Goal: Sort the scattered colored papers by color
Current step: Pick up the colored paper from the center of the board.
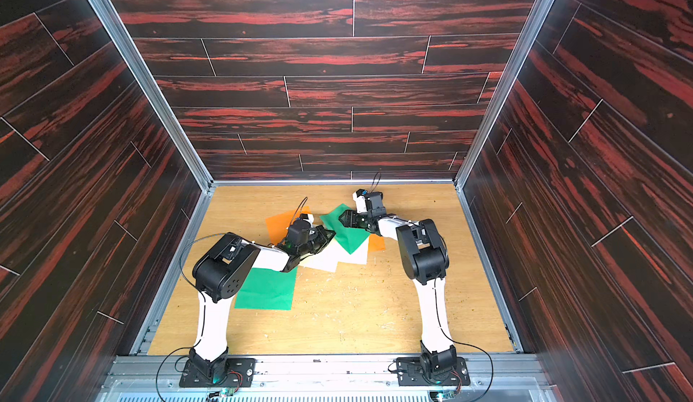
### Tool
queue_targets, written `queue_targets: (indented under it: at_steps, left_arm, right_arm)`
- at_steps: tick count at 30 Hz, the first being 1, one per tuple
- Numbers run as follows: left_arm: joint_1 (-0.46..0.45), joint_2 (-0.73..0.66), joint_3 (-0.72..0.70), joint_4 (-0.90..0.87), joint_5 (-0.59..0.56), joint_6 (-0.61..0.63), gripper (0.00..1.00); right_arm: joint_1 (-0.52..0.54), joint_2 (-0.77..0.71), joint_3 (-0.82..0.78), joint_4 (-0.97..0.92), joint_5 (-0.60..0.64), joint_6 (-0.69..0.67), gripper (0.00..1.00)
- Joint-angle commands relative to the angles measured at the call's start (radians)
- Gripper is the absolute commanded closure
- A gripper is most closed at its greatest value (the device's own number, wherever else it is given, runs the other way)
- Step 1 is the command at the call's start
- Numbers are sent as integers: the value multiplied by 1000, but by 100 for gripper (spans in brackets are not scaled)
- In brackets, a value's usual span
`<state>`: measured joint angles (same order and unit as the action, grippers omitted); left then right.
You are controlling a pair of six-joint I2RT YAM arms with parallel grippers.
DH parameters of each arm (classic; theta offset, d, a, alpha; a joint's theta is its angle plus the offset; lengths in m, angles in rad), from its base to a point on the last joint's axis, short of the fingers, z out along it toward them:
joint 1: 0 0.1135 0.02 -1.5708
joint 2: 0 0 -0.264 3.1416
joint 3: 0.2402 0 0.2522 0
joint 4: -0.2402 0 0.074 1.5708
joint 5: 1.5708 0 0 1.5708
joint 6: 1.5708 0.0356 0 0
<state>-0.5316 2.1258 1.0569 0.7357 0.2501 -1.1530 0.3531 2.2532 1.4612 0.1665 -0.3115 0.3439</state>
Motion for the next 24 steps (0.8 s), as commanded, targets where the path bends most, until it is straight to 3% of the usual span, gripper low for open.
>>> queue_targets:
  at_steps: [1,8,15,16,18,22,24]
  left_arm:
    - [-4,-9,29,-46,1,54,100]
    - [-4,-26,103,-222,21,170,100]
    - [0,-24,154,-372,-3,197,100]
    - [-1,-22,165,-404,-8,201,96]
    - [-1,-14,170,-420,-9,205,79]
    - [1,-4,170,-408,-13,201,64]
    - [1,7,177,-389,-8,196,62]
  right_arm:
    - [10,-8,-94,-49,-17,17,25]
    - [10,-125,-114,-33,9,2,25]
    - [9,-136,-107,-48,-4,-2,25]
    - [9,-133,-105,-49,-5,-2,25]
    - [9,-123,-104,-49,-9,-2,25]
    - [9,-109,-98,-50,-4,-5,25]
    - [10,-99,-93,-57,1,-8,26]
